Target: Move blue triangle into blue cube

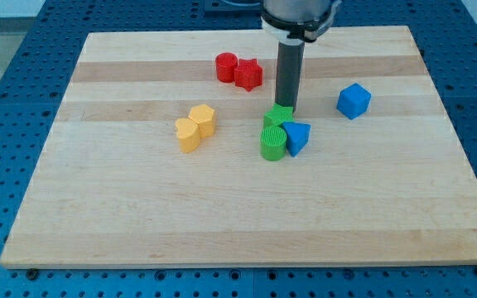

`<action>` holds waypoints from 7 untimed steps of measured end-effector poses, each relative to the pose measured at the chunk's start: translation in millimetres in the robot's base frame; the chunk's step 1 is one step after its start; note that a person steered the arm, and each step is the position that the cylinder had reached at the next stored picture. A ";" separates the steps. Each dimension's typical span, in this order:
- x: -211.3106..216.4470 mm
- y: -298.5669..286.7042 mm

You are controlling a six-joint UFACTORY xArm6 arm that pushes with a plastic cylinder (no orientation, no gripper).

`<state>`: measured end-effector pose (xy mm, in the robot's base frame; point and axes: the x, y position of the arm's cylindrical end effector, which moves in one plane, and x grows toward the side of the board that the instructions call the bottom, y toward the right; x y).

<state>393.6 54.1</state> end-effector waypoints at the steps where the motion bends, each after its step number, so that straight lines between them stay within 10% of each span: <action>1: 24.0 0.0; 4: 42.1 9.9; 7: 165.8 61.7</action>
<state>559.3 115.8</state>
